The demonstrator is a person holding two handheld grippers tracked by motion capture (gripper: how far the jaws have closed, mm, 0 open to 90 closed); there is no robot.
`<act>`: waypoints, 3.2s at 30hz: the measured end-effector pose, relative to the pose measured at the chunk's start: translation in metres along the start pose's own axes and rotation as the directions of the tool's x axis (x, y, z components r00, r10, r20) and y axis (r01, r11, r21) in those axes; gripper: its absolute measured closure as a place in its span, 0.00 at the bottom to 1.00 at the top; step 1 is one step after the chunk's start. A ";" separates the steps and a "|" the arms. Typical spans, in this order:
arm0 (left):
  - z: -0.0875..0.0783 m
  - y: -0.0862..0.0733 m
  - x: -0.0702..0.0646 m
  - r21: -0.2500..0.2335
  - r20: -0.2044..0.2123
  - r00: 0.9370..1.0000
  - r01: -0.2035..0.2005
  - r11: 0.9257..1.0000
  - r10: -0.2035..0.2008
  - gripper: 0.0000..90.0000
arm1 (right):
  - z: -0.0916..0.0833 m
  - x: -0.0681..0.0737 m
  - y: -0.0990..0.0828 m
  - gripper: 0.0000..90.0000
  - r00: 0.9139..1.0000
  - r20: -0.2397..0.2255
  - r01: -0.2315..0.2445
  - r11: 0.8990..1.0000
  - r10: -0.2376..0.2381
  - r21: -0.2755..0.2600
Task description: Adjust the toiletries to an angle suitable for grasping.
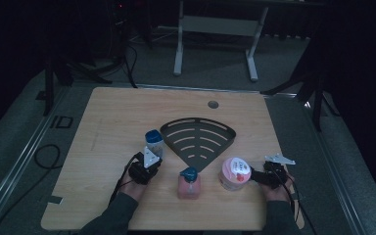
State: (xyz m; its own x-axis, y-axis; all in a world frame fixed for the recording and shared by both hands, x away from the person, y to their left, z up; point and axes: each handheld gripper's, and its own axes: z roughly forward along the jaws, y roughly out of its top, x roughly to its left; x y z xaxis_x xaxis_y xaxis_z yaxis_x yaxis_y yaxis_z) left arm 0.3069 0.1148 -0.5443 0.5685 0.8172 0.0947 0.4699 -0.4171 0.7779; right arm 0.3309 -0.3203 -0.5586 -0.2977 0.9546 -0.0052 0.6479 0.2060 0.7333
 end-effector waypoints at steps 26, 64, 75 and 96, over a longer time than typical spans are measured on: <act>-0.076 0.017 -0.059 -0.165 0.308 0.951 0.050 0.985 0.004 1.00 | 0.000 0.000 0.000 0.24 1.000 0.000 0.000 1.000 0.000 0.001; -0.052 0.036 -0.110 -0.193 0.353 0.933 0.002 0.981 0.067 1.00 | 0.000 0.000 0.000 0.24 1.000 0.000 0.001 1.000 -0.001 0.001; -0.054 0.033 -0.099 -0.186 0.302 0.953 0.021 0.982 0.037 1.00 | 0.000 0.000 0.000 0.24 1.000 0.001 0.001 1.000 -0.001 0.000; -0.044 0.052 -0.105 -0.191 0.260 0.965 0.009 0.982 0.042 1.00 | 0.000 0.000 0.000 0.24 1.000 0.000 0.000 1.000 0.000 -0.001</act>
State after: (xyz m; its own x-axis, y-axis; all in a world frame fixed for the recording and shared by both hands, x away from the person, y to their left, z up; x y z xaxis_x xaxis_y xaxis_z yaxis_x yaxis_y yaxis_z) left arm 0.2419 0.0243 -0.4866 0.7439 0.6673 -0.0375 0.3372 -0.3263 0.8831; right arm 0.3309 -0.3203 -0.5586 -0.2980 0.9545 -0.0052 0.6474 0.2061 0.7337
